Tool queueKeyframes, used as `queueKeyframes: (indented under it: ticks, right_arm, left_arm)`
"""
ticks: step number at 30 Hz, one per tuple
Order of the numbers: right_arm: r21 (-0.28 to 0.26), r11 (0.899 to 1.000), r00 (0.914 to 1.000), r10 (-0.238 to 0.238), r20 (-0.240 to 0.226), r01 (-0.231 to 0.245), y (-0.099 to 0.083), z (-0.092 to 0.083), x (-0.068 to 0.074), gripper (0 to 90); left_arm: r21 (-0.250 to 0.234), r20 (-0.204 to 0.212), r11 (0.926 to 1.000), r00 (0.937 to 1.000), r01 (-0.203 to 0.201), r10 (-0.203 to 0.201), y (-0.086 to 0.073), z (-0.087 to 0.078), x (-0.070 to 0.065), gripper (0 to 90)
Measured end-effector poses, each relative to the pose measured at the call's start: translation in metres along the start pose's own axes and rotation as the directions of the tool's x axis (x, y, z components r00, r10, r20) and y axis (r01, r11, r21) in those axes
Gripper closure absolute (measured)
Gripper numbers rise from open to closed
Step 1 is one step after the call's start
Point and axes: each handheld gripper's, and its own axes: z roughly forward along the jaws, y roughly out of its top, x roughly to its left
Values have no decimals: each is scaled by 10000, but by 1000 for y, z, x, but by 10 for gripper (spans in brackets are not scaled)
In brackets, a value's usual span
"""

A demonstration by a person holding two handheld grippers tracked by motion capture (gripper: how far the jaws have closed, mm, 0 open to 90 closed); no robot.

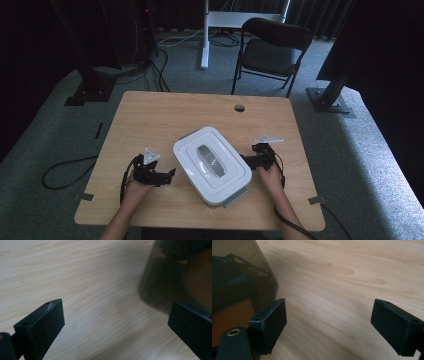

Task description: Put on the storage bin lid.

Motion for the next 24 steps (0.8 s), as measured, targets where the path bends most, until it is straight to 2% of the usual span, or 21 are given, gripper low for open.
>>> queueKeyframes:
  ticks: [4, 7, 8, 9, 16, 19, 24]
  right_arm:
    - [-6, 9998, 9996, 197, -195, -197, -4, 0, 0, 127]
    - [78, 9999, 9993, 121, -345, -118, -6, 1, 1, 127]
    - [42, 9999, 9982, 124, -591, -122, -7, 1, 3, 126]
    - [33, 9999, 9977, 146, -669, -144, -7, 1, 3, 127]
    - [49, 10000, 9934, -39, -1147, 45, -11, -2, 9, 126]
    - [18, 9996, 9928, -266, -1170, 269, -11, -4, 13, 136]
    - [-69, 9998, 9925, -202, -1208, 195, -15, -7, 13, 135]
  left_arm:
    - [16, 183, 9998, 9997, -185, 184, 6, 7, -6, 12]
    - [41, 257, 9998, 9995, -178, 177, 9, 12, -9, 12]
    - [96, 249, 9998, 9995, -196, 194, 10, 14, -10, 12]
    - [82, 137, 9995, 9995, -292, 291, 11, 15, -11, 12]
    - [193, 69, 9993, 9995, -314, 313, 15, 22, -8, 12]
    - [236, 35, 9992, 9995, -324, 323, 18, 27, -7, 12]
    - [280, 44, 9989, 9993, -385, 384, 23, 32, -7, 12]
